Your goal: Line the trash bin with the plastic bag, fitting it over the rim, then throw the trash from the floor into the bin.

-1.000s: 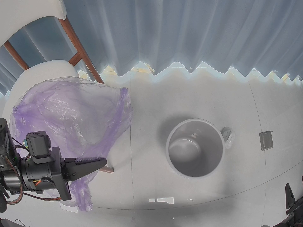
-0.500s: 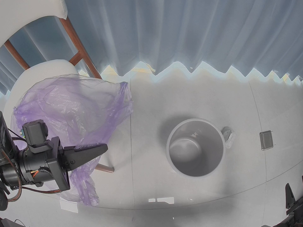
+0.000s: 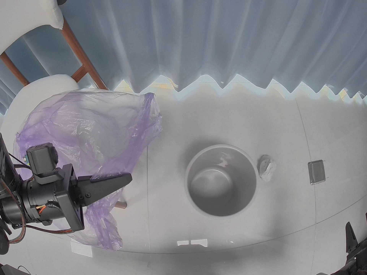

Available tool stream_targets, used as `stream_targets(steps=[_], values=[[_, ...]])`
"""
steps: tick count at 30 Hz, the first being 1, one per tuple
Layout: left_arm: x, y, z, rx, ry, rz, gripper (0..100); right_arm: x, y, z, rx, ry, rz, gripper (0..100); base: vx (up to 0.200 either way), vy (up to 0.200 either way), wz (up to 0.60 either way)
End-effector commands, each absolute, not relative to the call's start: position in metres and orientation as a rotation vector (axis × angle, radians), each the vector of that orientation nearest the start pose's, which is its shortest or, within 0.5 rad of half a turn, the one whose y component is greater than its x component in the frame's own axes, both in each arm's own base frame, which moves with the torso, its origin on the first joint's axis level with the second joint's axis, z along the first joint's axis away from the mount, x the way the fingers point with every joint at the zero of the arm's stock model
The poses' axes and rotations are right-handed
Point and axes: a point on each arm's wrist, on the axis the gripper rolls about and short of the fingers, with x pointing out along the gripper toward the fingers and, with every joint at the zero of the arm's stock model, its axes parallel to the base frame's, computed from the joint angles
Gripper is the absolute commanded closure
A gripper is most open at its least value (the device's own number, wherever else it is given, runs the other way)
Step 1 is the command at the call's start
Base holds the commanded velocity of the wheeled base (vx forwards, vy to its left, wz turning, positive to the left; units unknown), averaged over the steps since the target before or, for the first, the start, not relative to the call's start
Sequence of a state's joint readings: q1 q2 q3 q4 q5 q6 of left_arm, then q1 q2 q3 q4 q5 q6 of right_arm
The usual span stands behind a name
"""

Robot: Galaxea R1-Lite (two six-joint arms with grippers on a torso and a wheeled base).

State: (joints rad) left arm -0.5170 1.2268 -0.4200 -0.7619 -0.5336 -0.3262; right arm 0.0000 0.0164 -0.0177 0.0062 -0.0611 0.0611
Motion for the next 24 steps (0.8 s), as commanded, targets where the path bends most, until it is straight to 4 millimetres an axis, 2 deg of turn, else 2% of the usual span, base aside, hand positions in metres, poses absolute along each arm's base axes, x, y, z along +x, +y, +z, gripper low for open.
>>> stream_targets(steps=[1, 15, 18, 24], values=[[0.1456, -0.0959, 0.2043, -0.296, 0.218, -1.033, 100, -0.0241, -0.0014, 0.0795, 0.062, -0.013, -0.061, 0, 0.000, -0.200, 0.00], [0.1438, -0.0968, 0.2078, -0.295, 0.192, -1.049, 100, -0.0241, -0.0014, 0.0795, 0.062, -0.013, -0.061, 0, 0.000, -0.200, 0.00], [0.1431, -0.0975, 0.2076, -0.293, 0.194, -1.064, 100, -0.0241, -0.0014, 0.0795, 0.062, -0.013, -0.061, 0, 0.200, -0.200, 0.00], [0.1412, -0.0981, 0.2075, -0.292, 0.195, -1.076, 100, -0.0241, -0.0014, 0.0795, 0.062, -0.013, -0.061, 0, 0.000, 0.000, 0.00]])
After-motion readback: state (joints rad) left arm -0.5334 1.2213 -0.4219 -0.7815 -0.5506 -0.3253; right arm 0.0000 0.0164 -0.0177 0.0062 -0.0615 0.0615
